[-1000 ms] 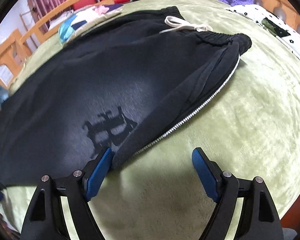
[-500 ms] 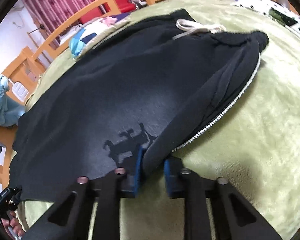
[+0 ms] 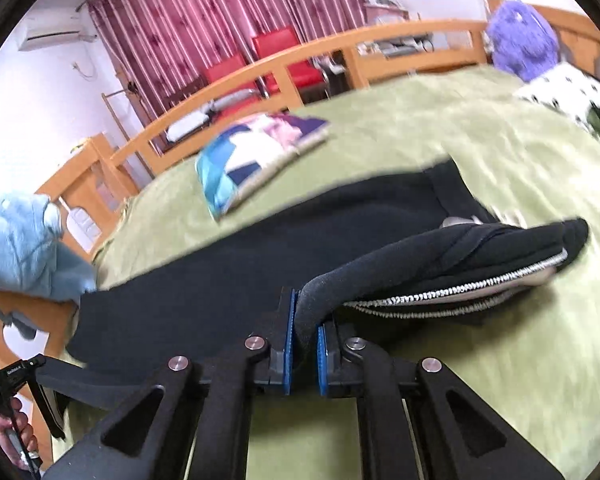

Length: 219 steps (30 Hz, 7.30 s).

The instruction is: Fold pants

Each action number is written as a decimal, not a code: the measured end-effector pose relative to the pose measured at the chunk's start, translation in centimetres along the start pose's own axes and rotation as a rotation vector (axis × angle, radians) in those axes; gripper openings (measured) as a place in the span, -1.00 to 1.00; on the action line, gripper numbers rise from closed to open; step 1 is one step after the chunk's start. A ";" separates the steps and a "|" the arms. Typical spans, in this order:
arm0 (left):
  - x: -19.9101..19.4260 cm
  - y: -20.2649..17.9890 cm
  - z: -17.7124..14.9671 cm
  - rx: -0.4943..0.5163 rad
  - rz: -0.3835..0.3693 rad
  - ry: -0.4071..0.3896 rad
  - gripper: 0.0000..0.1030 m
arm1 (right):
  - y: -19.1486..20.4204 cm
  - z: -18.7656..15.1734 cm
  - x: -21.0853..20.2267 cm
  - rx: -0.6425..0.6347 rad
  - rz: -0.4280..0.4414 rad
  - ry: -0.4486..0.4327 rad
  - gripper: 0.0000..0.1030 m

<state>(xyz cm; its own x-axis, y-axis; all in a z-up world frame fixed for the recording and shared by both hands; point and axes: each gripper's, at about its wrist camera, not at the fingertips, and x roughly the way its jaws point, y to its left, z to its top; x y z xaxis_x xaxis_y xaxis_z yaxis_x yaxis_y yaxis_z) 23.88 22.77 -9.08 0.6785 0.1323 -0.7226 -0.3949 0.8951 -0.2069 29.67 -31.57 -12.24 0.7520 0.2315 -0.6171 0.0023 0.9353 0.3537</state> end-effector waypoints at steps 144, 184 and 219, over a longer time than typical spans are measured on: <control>-2.8 7.4 -17.7 -0.096 -0.176 0.187 0.15 | -8.4 -13.0 -6.2 0.084 -0.124 0.091 0.00; -2.5 12.0 -16.8 -0.162 0.000 0.244 0.22 | -8.4 -11.5 -11.6 -0.042 -0.230 0.020 0.02; -5.1 -9.3 -19.0 0.182 -0.071 0.184 0.22 | -34.8 -3.9 -14.2 0.336 -0.025 -0.170 -0.14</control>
<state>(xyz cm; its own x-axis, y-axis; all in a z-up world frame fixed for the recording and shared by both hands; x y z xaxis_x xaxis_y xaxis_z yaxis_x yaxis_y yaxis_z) 12.33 5.65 -15.94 0.5698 0.0020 -0.8218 -0.2211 0.9635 -0.1510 16.35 -66.33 -18.55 0.8478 0.1358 -0.5126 0.2165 0.7938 0.5684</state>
